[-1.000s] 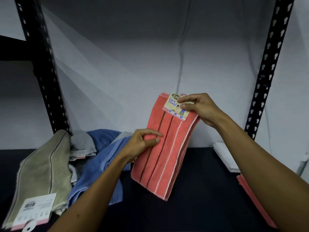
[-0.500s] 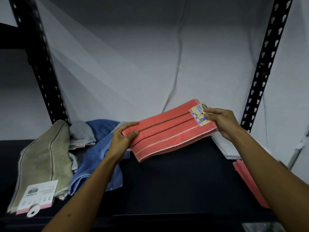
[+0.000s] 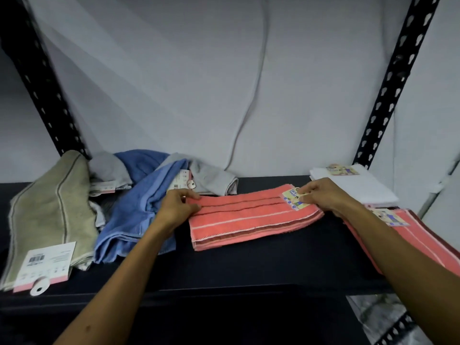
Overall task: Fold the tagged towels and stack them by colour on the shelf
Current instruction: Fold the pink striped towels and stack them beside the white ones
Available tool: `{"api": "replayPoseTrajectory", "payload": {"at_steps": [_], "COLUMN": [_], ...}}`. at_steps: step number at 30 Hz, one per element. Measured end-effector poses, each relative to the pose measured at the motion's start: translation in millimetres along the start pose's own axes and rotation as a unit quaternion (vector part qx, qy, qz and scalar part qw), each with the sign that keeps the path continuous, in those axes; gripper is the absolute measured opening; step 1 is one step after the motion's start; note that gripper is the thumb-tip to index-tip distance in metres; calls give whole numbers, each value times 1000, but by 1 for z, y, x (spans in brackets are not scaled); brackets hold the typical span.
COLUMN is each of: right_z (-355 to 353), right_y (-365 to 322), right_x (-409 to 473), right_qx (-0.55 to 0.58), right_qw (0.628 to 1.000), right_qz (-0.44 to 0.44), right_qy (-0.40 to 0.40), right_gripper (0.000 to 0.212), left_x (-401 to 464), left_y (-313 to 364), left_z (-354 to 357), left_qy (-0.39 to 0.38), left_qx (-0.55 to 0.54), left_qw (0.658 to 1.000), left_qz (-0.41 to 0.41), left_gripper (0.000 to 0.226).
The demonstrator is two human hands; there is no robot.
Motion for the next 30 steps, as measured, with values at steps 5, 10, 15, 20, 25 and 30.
{"api": "replayPoseTrajectory", "payload": {"at_steps": [5,10,15,20,25,30], "right_z": [5,18,46,64,54,44], "right_y": [-7,-7,-8,5,4,6], "right_x": [-6,-10,-24,-22,-33,-39], "right_qx": [-201,-375,-244,-399,-454,-464], "right_qw": [973,906,922,885,855,819], "right_qz": [-83,-111,-295,-233,-212,-317], "right_qy": [83,161,62,-56,-132,-115], "right_gripper": [35,28,38,66,84,78], "left_x": [4,3,-8,-48,-54,-59], "left_y": [-9,-3,8,7,-22,-8], "left_z": [3,13,20,40,23,11], "left_qy": [1,19,20,-212,-309,-173], "left_qx": [151,251,343,287,349,347], "left_qw": [988,964,911,876,842,830], "left_qz": [31,89,227,323,271,402], "left_gripper": [22,16,30,71,83,51]}}
Point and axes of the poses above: each hand's wrist, its own x-axis towards the middle knuckle, its own z-axis out of the palm, y = z × x, the point moved 3 cm from there along x, towards the middle knuckle, and after that the axes turned 9 degrees about z, right-handed, at the moved point
